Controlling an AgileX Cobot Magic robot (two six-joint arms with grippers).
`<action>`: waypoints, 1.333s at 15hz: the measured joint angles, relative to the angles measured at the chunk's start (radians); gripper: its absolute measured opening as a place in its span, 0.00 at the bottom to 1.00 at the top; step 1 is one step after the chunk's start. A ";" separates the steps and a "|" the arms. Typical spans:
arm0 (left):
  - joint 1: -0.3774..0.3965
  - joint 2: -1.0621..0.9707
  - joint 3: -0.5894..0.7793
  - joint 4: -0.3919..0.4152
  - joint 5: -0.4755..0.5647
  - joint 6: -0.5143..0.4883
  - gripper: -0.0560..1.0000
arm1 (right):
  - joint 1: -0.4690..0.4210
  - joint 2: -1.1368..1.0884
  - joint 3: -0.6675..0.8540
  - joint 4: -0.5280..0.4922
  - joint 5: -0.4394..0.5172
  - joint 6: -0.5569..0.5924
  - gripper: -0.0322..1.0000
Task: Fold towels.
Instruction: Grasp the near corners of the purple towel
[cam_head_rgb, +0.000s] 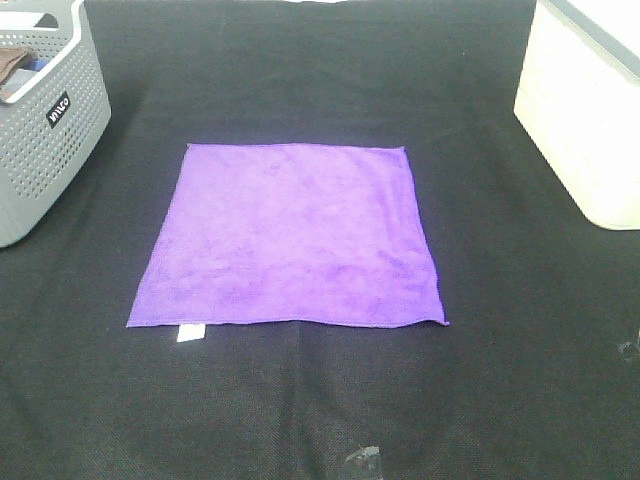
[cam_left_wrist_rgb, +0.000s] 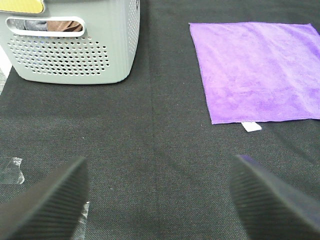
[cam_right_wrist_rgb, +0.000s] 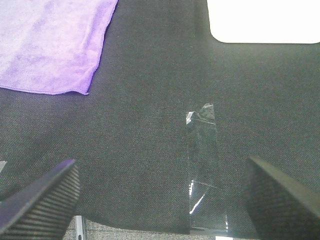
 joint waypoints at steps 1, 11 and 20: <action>0.000 0.000 0.000 0.005 0.000 0.000 0.86 | 0.000 0.000 0.000 0.000 0.000 0.000 0.83; 0.000 0.000 0.000 0.027 0.000 -0.004 0.99 | 0.000 0.000 0.000 0.000 0.000 0.000 0.83; 0.000 0.000 0.000 0.027 0.000 -0.005 0.99 | 0.000 0.000 0.000 0.000 0.000 0.000 0.83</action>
